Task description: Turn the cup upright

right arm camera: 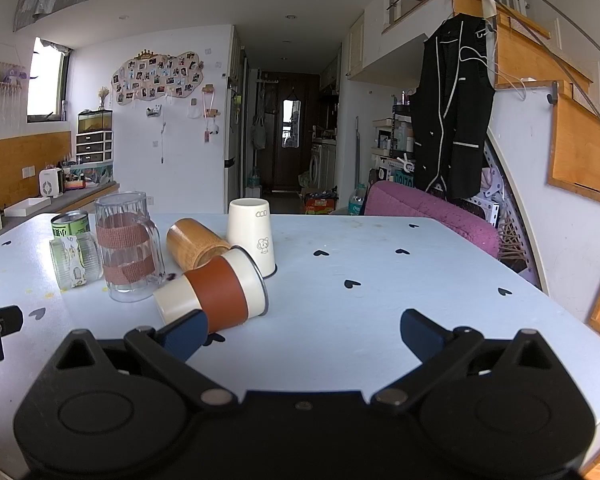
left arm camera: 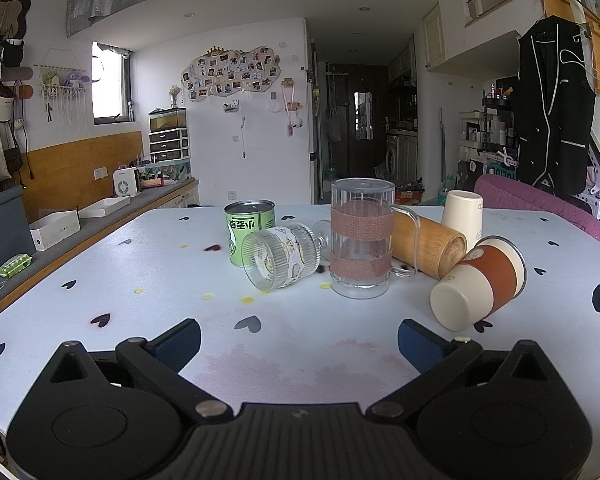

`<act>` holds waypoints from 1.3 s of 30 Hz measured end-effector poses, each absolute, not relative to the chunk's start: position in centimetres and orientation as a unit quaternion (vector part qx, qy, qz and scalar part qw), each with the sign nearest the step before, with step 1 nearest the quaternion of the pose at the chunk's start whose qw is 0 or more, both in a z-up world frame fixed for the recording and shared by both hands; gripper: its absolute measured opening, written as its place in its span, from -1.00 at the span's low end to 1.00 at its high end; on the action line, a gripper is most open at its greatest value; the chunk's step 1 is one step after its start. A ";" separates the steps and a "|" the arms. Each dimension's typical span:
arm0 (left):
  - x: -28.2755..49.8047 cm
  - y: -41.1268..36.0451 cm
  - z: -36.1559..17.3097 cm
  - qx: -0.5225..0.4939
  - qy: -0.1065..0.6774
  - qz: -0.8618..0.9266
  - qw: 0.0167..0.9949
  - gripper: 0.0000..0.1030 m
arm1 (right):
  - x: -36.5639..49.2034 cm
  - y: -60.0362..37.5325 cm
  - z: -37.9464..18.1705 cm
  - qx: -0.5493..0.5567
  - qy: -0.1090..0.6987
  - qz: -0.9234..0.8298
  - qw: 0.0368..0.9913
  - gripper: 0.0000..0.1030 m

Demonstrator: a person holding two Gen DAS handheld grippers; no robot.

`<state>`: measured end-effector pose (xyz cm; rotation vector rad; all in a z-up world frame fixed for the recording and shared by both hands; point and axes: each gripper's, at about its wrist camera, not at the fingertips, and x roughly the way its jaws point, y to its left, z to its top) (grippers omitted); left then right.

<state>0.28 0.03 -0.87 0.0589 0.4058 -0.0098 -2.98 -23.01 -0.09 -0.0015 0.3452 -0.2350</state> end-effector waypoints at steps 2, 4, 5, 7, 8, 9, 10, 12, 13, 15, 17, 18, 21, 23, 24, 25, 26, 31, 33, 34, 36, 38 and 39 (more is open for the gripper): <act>0.3 0.0 -1.0 0.030 0.202 -0.005 0.979 1.00 | -3.0 -23.0 -0.1 -0.001 0.172 -0.117 0.978 1.00; 0.3 0.0 -0.9 0.029 0.202 -0.005 0.979 1.00 | -3.0 -23.0 -0.1 -0.001 0.172 -0.117 0.978 1.00; 0.3 0.0 -0.9 0.029 0.202 -0.005 0.979 1.00 | -3.0 -23.0 -0.1 -0.001 0.172 -0.117 0.978 1.00; 0.3 0.0 -0.9 0.029 0.202 -0.005 0.979 1.00 | -3.0 -23.0 -0.1 -0.001 0.172 -0.117 0.978 1.00; 0.3 0.0 -0.9 0.029 0.202 -0.005 0.979 1.00 | -3.0 -23.0 -0.1 -0.001 0.172 -0.117 0.978 1.00; 0.3 0.0 -0.9 0.029 0.202 -0.005 0.979 1.00 | -3.0 -23.0 -0.1 -0.001 0.172 -0.117 0.978 1.00; 0.3 0.0 -0.9 0.029 0.202 -0.005 0.979 1.00 | -3.0 -23.1 -0.1 -0.001 0.172 -0.117 0.978 1.00; 0.3 0.0 -0.9 0.029 0.202 -0.005 0.979 1.00 | -3.1 -22.9 -0.1 -0.001 0.173 -0.117 0.978 1.00; 0.3 0.0 -1.0 0.029 0.202 -0.005 0.979 1.00 | -3.1 -22.9 -0.1 -0.001 0.173 -0.118 0.978 1.00; 0.3 0.0 -0.9 0.029 0.202 -0.005 0.979 1.00 | -3.1 -22.9 -0.1 -0.001 0.173 -0.118 0.978 1.00; 0.3 0.0 -1.0 0.029 0.202 -0.005 0.979 1.00 | -3.1 -22.9 -0.2 -0.001 0.174 -0.118 0.978 1.00; 0.3 0.0 -1.1 0.028 0.203 -0.005 0.979 1.00 | -3.1 -22.9 -0.2 -0.001 0.174 -0.118 0.978 1.00; 0.3 0.1 -1.5 0.026 0.204 -0.006 0.979 1.00 | -3.2 -22.9 -0.4 0.000 0.176 -0.118 0.977 1.00; 0.2 0.3 -1.7 0.024 0.205 -0.006 0.978 1.00 | -3.2 -22.9 -0.5 0.000 0.178 -0.120 0.977 1.00; 0.2 0.4 -1.7 0.023 0.206 -0.006 0.978 1.00 | -3.2 -22.8 -0.5 0.000 0.179 -0.121 0.976 1.00; 0.2 0.5 -1.8 0.022 0.207 -0.006 0.978 1.00 | -3.1 -22.8 -0.5 0.000 0.180 -0.121 0.976 1.00; 0.3 0.6 -1.7 0.021 0.207 -0.005 0.978 1.00 | -3.0 -22.6 -0.5 -0.001 0.181 -0.121 0.976 1.00; 0.4 1.4 -1.5 0.016 0.211 -0.003 0.977 1.00 | -2.3 -22.0 -0.5 0.002 0.188 -0.124 0.974 1.00; 0.5 1.6 -1.6 0.014 0.212 -0.002 0.977 1.00 | -2.1 -21.8 -0.5 0.005 0.192 -0.125 0.973 1.00; 0.5 1.7 -1.6 0.013 0.213 -0.001 0.977 1.00 | -1.9 -21.7 -0.4 0.008 0.195 -0.126 0.973 1.00; 0.5 2.0 -1.6 0.011 0.214 0.000 0.977 1.00 | -1.4 -21.6 -0.4 0.021 0.200 -0.128 0.971 1.00; 0.5 2.4 -1.7 0.009 0.215 0.003 0.977 1.00 | -0.8 -21.5 -0.2 0.035 0.204 -0.131 0.970 1.00; 0.6 2.6 -1.7 0.007 0.216 0.004 0.976 1.00 | -0.4 -21.5 -0.2 0.043 0.206 -0.131 0.969 1.00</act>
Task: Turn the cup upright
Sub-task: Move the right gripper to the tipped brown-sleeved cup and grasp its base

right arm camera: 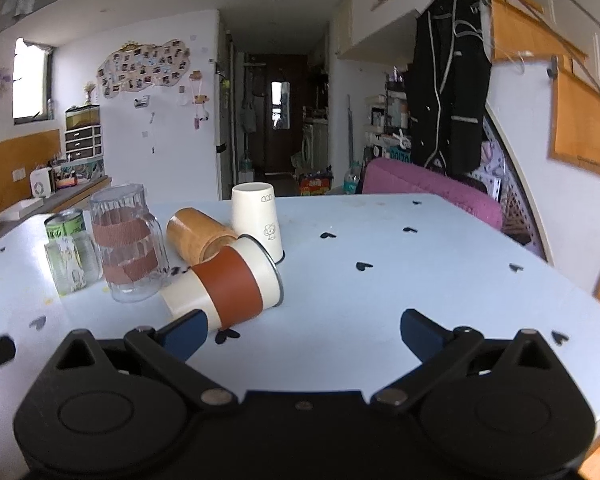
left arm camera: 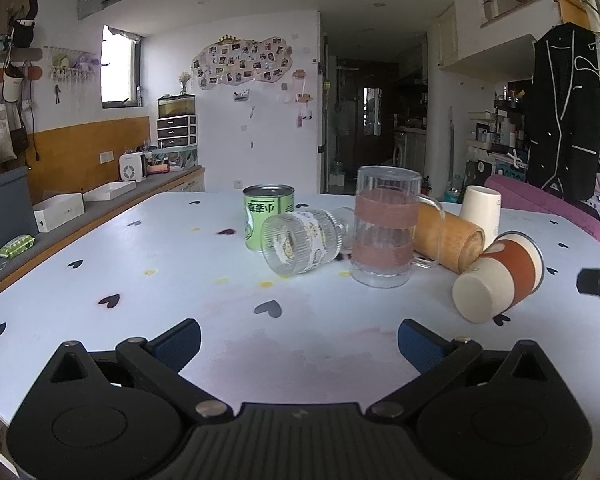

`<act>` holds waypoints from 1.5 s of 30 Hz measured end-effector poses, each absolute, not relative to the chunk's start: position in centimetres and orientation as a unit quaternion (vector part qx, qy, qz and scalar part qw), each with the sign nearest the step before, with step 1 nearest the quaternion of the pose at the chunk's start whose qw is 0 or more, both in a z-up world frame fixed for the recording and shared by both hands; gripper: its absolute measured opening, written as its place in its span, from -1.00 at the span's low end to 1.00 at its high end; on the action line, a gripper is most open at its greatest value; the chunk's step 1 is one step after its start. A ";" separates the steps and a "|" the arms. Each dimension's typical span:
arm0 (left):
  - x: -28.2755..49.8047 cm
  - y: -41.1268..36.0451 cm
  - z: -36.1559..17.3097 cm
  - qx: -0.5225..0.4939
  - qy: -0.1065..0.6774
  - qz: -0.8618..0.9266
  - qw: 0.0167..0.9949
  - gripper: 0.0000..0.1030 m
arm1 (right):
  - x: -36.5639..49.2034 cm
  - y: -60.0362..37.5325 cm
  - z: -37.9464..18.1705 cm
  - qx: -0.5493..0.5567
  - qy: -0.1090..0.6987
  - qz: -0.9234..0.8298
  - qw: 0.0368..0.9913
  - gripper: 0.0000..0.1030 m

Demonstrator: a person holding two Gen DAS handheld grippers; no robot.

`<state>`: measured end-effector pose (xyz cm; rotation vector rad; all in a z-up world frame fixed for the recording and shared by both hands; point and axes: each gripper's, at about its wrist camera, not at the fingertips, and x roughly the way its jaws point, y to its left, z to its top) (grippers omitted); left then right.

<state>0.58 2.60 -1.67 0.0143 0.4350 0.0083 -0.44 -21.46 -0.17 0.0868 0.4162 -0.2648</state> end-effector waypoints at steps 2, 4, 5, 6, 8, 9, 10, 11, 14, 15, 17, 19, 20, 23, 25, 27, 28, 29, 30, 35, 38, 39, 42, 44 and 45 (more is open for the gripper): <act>0.6 3.1 -1.7 0.004 0.217 0.007 0.976 1.00 | 0.2 -21.3 0.0 0.061 0.211 -0.124 0.968 1.00; 0.7 3.5 -1.8 0.001 0.218 0.010 0.976 1.00 | 1.0 -21.0 0.1 0.080 0.216 -0.116 0.966 1.00; 0.7 3.6 -1.9 0.001 0.218 0.011 0.976 1.00 | 1.3 -20.9 0.2 0.089 0.219 -0.113 0.965 1.00; 0.7 3.7 -1.9 0.000 0.219 0.013 0.976 1.00 | 1.7 -20.8 0.3 0.098 0.220 -0.110 0.964 1.00; 0.8 4.2 -2.0 -0.001 0.221 0.016 0.975 1.00 | 2.6 -20.5 0.3 0.116 0.226 -0.105 0.962 1.00; 0.8 4.4 -2.1 -0.002 0.221 0.017 0.975 1.00 | 3.3 -20.4 0.4 0.128 0.230 -0.104 0.959 1.00; 0.8 4.6 -2.1 -0.003 0.222 0.019 0.975 1.00 | 3.9 -20.3 0.4 0.141 0.235 -0.102 0.956 1.00; 0.9 4.8 -2.2 -0.004 0.222 0.020 0.975 1.00 | 4.5 -20.3 0.3 0.153 0.239 -0.101 0.953 1.00; 1.0 5.6 -2.3 -0.007 0.224 0.025 0.974 1.00 | 6.6 -20.3 0.1 0.198 0.254 -0.106 0.941 0.93; 1.1 5.8 -2.3 -0.008 0.224 0.027 0.974 1.00 | 7.2 -20.2 -0.2 0.209 0.259 -0.110 0.936 0.90; 1.1 6.2 -2.4 -0.010 0.225 0.031 0.974 1.00 | 8.8 -20.1 -0.7 0.236 0.274 -0.123 0.924 0.85; 1.1 6.5 -2.5 -0.012 0.226 0.033 0.973 1.00 | 10.0 -20.1 -1.4 0.263 0.291 -0.135 0.910 0.83; 1.1 6.7 -2.5 -0.012 0.227 0.034 0.973 1.00 | 10.6 -20.1 -1.8 0.279 0.298 -0.140 0.902 0.81; 1.2 7.0 -2.6 -0.013 0.229 0.037 0.973 1.00 | 11.8 -20.2 -2.5 0.319 0.310 -0.149 0.883 0.76; 1.2 7.3 -2.6 -0.014 0.229 0.039 0.973 1.00 | 12.6 -20.2 -2.9 0.339 0.317 -0.155 0.872 0.71; 1.3 7.4 -2.6 -0.015 0.229 0.041 0.973 1.00 | 13.4 -20.1 -3.5 0.357 0.324 -0.160 0.862 0.65; 1.3 7.4 -2.5 -0.015 0.229 0.041 0.973 1.00 | 13.6 -20.2 -3.7 0.366 0.327 -0.161 0.856 0.62; 1.3 7.5 -2.5 -0.015 0.229 0.042 0.973 1.00 | 13.8 -20.4 -4.0 0.377 0.331 -0.162 0.850 0.58; 1.3 7.5 -2.6 -0.014 0.228 0.042 0.973 1.00 | 13.8 -20.5 -4.2 0.384 0.326 -0.163 0.848 0.57; 1.3 7.4 -2.5 -0.013 0.229 0.040 0.973 1.00 | 13.4 -20.8 -4.3 0.393 0.321 -0.158 0.847 0.36; 1.3 7.1 -2.5 -0.011 0.228 0.038 0.973 1.00 | 12.6 -21.1 -4.4 0.386 0.327 -0.138 0.852 0.35; 1.3 6.9 -2.5 -0.011 0.227 0.036 0.973 1.00 | 12.3 -21.1 -4.4 0.381 0.330 -0.129 0.854 0.35; 1.3 6.5 -2.4 -0.009 0.226 0.032 0.974 1.00 | 10.9 -21.3 -4.2 0.358 0.346 -0.098 0.862 0.34; 1.2 6.0 -2.4 -0.006 0.225 0.026 0.974 1.00 | 9.9 -21.6 -4.0 0.345 0.356 -0.079 0.865 0.34; 1.2 5.7 -2.3 -0.005 0.225 0.023 0.974 1.00 | 9.3 -21.8 -4.0 0.339 0.362 -0.071 0.865 0.34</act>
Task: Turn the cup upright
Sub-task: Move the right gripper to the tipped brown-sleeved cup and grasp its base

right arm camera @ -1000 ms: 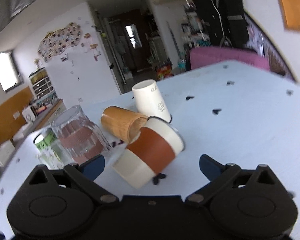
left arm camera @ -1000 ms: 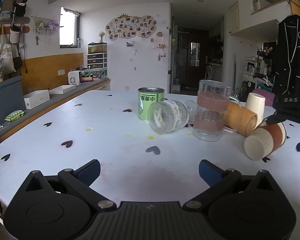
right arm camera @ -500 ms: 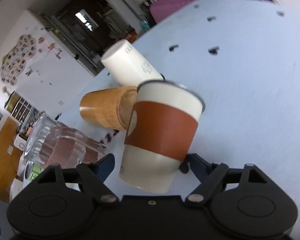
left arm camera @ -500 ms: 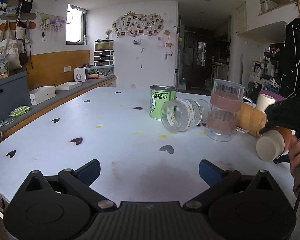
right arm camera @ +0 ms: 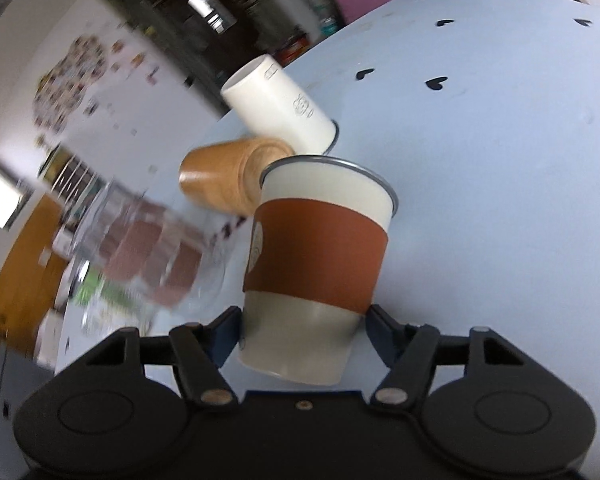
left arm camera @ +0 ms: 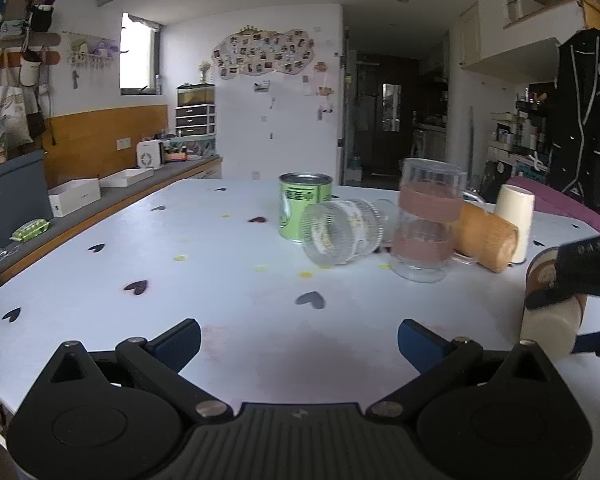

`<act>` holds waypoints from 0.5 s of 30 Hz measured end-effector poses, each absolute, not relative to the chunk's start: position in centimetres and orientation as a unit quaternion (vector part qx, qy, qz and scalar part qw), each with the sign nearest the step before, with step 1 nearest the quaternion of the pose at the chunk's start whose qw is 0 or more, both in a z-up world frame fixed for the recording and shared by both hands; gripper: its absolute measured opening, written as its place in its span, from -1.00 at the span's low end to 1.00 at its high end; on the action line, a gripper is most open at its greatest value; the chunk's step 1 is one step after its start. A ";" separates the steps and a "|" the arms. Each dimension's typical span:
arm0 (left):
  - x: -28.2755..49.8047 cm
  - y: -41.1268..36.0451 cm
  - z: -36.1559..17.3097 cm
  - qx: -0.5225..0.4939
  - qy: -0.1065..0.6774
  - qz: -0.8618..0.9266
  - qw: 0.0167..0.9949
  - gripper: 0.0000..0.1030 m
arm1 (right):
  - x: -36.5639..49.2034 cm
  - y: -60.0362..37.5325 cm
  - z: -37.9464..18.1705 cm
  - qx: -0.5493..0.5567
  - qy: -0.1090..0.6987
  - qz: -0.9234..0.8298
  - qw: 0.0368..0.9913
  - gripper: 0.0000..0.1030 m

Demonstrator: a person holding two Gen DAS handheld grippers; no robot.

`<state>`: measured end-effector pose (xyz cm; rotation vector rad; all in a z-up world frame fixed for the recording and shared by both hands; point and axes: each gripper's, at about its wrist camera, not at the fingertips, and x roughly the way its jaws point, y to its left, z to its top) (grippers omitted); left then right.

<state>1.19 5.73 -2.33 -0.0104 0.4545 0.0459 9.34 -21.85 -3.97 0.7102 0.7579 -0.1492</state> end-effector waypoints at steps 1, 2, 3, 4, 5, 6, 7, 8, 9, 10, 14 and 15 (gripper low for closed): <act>1.1 5.4 -2.3 -0.004 0.225 0.019 0.974 1.00 | 8.9 -22.0 -4.0 0.333 0.367 -0.065 0.866 0.34; 1.1 5.1 -2.3 -0.003 0.224 0.014 0.974 1.00 | 8.5 -22.2 -3.8 0.325 0.373 -0.057 0.867 0.34; 1.0 4.9 -2.2 -0.004 0.224 0.010 0.975 1.00 | 7.9 -22.4 -3.8 0.317 0.378 -0.050 0.868 0.34; 1.0 4.6 -2.2 -0.005 0.224 0.005 0.975 1.00 | 7.5 -22.6 -3.8 0.308 0.383 -0.042 0.870 0.34; 1.0 4.3 -2.2 -0.009 0.225 0.000 0.974 1.00 | 7.0 -22.7 -3.7 0.300 0.388 -0.034 0.871 0.34; 1.0 4.0 -2.2 -0.013 0.225 -0.004 0.974 1.00 | 6.5 -22.9 -3.6 0.290 0.393 -0.027 0.872 0.34; 1.0 3.8 -2.2 -0.017 0.225 -0.010 0.974 1.00 | 6.1 -23.1 -3.5 0.279 0.397 -0.020 0.874 0.34; 1.0 3.4 -2.1 -0.018 0.225 -0.016 0.974 1.00 | 5.6 -23.2 -3.4 0.265 0.400 -0.013 0.877 0.34; 1.0 3.0 -2.1 -0.018 0.225 -0.022 0.974 1.00 | 5.1 -23.4 -3.3 0.249 0.403 -0.003 0.881 0.34; 1.0 2.7 -2.1 -0.018 0.226 -0.027 0.974 1.00 | 4.6 -23.5 -3.2 0.235 0.406 0.006 0.883 0.34; 1.0 1.1 -2.1 -0.021 0.229 -0.052 0.972 1.00 | 2.7 -24.4 -2.9 0.202 0.414 0.032 0.887 0.33; 1.0 0.7 -2.1 -0.021 0.230 -0.058 0.971 1.00 | 2.2 -24.6 -2.9 0.197 0.414 0.035 0.888 0.32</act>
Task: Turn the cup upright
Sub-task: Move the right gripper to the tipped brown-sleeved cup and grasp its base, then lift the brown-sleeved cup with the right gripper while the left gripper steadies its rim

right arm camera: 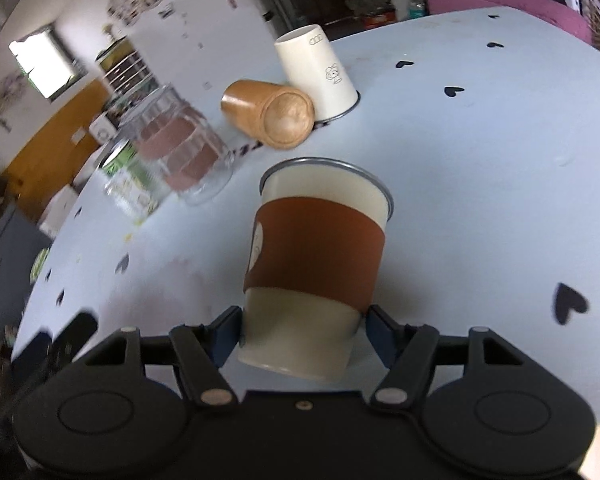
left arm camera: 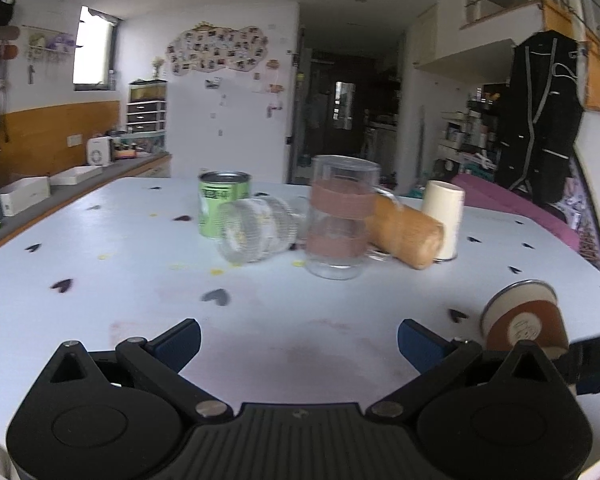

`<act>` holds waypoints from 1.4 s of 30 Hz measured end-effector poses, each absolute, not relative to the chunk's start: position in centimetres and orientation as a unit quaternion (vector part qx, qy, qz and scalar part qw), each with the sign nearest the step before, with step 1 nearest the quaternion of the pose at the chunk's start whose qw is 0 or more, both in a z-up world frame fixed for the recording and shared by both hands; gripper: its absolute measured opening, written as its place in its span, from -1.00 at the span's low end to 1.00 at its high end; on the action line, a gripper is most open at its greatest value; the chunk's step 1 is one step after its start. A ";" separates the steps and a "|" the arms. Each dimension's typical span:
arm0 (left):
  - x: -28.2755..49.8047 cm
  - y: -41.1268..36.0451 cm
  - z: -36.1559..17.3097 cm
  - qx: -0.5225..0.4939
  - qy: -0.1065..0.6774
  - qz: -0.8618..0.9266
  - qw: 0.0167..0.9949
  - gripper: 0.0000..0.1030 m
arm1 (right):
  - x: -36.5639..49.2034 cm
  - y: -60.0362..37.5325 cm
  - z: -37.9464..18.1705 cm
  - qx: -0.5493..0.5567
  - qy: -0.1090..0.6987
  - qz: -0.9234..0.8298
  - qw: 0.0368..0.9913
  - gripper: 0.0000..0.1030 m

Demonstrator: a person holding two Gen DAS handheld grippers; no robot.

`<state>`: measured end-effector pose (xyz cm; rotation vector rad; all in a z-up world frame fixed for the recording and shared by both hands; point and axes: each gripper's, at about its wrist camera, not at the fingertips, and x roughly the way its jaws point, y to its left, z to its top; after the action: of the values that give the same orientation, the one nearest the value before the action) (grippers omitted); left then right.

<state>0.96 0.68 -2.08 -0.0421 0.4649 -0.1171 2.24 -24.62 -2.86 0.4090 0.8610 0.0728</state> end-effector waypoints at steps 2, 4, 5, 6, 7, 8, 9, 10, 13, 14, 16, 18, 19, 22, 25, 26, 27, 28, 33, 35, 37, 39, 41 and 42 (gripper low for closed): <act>1.0 -0.1 -2.1 -0.023 0.236 -0.074 0.969 1.00 | 1.4 -25.0 -2.9 0.189 0.412 0.041 0.890 0.32; 1.5 -1.0 -2.0 -0.031 0.255 -0.098 0.962 1.00 | 0.6 -25.3 -2.9 0.184 0.409 0.049 0.892 0.30; 1.7 -1.3 -1.9 -0.039 0.266 -0.111 0.957 1.00 | 0.2 -25.4 -2.9 0.182 0.408 0.052 0.893 0.30; 2.0 -1.7 -1.9 -0.047 0.276 -0.127 0.951 1.00 | -0.3 -25.5 -3.0 0.178 0.405 0.056 0.895 0.29; 2.4 -2.3 -1.9 -0.052 0.284 -0.141 0.947 1.00 | -0.6 -25.6 -3.0 0.176 0.402 0.061 0.896 0.26; 2.8 -2.9 -2.0 -0.053 0.293 -0.152 0.943 1.00 | -0.8 -25.7 -3.1 0.174 0.400 0.065 0.898 0.23; 3.1 -3.5 -2.1 -0.051 0.298 -0.158 0.940 1.00 | -1.1 -25.8 -3.1 0.171 0.396 0.069 0.900 0.22; 3.5 -4.2 -2.2 -0.052 0.305 -0.167 0.936 0.99 | -1.3 -25.8 -3.2 0.170 0.392 0.070 0.901 0.22; 4.5 -5.7 -2.5 -0.074 0.330 -0.193 0.921 0.96 | -1.7 -26.2 -3.4 0.176 0.382 0.075 0.904 0.22; 5.0 -6.2 -2.6 -0.085 0.340 -0.199 0.915 0.92 | -1.9 -26.2 -3.5 0.174 0.379 0.077 0.906 0.22; 6.0 -6.8 -2.7 -0.103 0.358 -0.206 0.905 0.90 | -2.3 -26.2 -3.6 0.167 0.372 0.079 0.910 0.22; 6.8 -7.2 -2.7 -0.125 0.378 -0.212 0.893 0.88 | -2.6 -26.0 -3.6 0.157 0.364 0.080 0.914 0.22; 7.3 -7.3 -2.7 -0.139 0.384 -0.217 0.887 0.86 | -2.7 -26.0 -3.7 0.156 0.360 0.072 0.917 0.22; 8.1 -7.4 -2.6 -0.173 0.405 -0.231 0.868 0.83 | -2.9 -26.6 -3.8 0.157 0.352 0.066 0.920 0.22; 8.6 -8.0 -2.6 -0.190 0.421 -0.248 0.851 0.82 | -3.1 -26.4 -3.8 0.148 0.346 0.068 0.924 0.22; 8.7 -8.2 -2.7 -0.192 0.427 -0.253 0.847 0.82 | -3.2 -26.3 -3.9 0.142 0.344 0.068 0.926 0.22; 8.8 -8.5 -2.8 -0.193 0.431 -0.257 0.843 0.82 | -3.3 -26.1 -3.9 0.137 0.342 0.068 0.927 0.22; 8.8 -8.7 -3.0 -0.196 0.437 -0.262 0.838 0.80 | -3.3 -26.0 -3.9 0.133 0.341 0.068 0.928 0.22; 9.8 -9.6 -4.0 -0.227 0.463 -0.282 0.809 0.62 | -3.5 -26.0 -3.9 0.132 0.337 0.069 0.930 0.22; 10.1 -9.8 -4.3 -0.238 0.468 -0.285 0.802 0.59 | -3.6 -25.9 -3.9 0.129 0.336 0.069 0.930 0.22; 10.3 -9.9 -4.5 -0.249 0.468 -0.291 0.796 0.58 | -3.7 -25.8 -3.9 0.126 0.336 0.069 0.931 0.22; 10.3 -9.8 -4.6 -0.251 0.468 -0.292 0.796 0.54 | -3.8 -25.7 -3.9 0.123 0.335 0.070 0.931 0.22; 10.4 -9.7 -4.6 -0.248 0.468 -0.292 0.797 0.50 | -3.8 -25.7 -3.9 0.122 0.334 0.071 0.932 0.21; 10.2 -9.5 -4.5 -0.246 0.464 -0.293 0.799 0.50 | -3.9 -25.7 -3.9 0.121 0.333 0.071 0.932 0.21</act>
<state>10.21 -9.52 -4.46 -0.5274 0.9952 -0.6290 -3.85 -25.66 -3.87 0.2476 0.6822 0.1446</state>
